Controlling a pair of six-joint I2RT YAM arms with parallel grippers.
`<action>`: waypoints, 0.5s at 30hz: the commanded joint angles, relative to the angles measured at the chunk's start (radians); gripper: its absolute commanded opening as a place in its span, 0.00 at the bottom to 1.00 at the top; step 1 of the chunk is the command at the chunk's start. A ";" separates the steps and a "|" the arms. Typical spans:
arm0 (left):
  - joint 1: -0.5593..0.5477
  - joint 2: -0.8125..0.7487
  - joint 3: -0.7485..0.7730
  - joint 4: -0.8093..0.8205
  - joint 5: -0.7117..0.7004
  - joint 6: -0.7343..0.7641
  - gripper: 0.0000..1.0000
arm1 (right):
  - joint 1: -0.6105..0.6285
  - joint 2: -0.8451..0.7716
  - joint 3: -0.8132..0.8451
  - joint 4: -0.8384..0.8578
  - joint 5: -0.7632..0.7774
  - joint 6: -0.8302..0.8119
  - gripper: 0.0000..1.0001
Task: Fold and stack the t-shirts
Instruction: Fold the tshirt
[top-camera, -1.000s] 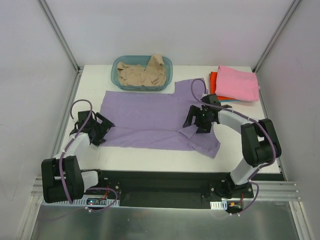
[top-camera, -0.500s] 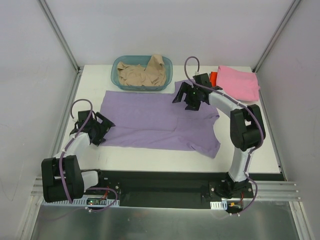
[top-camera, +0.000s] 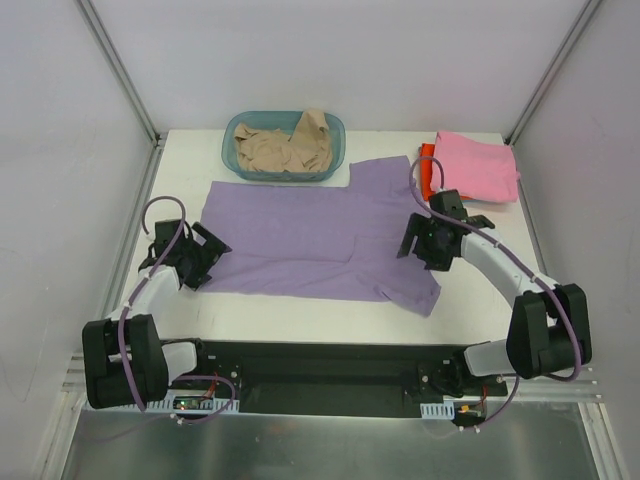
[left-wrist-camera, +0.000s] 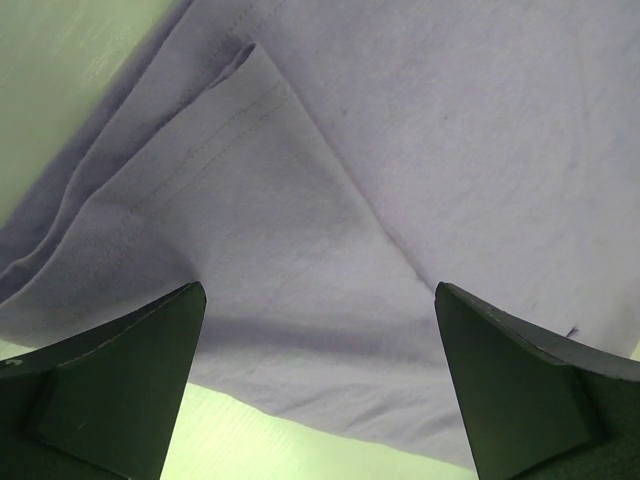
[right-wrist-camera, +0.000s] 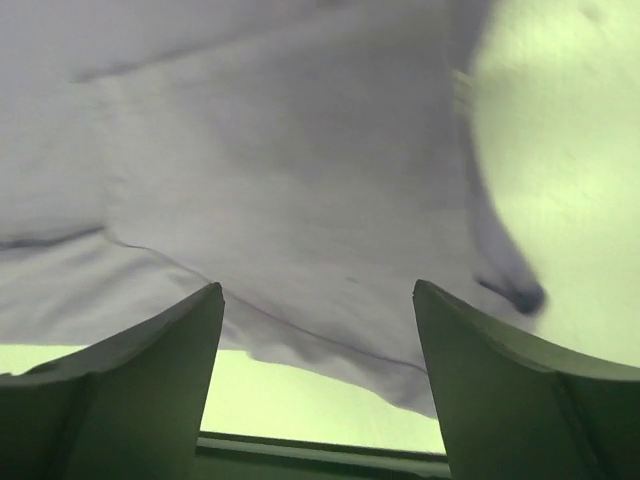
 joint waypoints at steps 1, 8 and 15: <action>-0.003 0.052 0.047 0.005 0.023 0.036 0.99 | -0.036 -0.052 -0.083 -0.119 0.097 -0.014 0.78; -0.004 0.098 0.044 0.008 0.016 0.055 0.99 | -0.070 -0.043 -0.135 -0.160 0.140 -0.036 0.68; -0.004 0.124 0.047 0.009 0.016 0.062 0.99 | -0.077 0.034 -0.137 -0.108 0.045 -0.039 0.54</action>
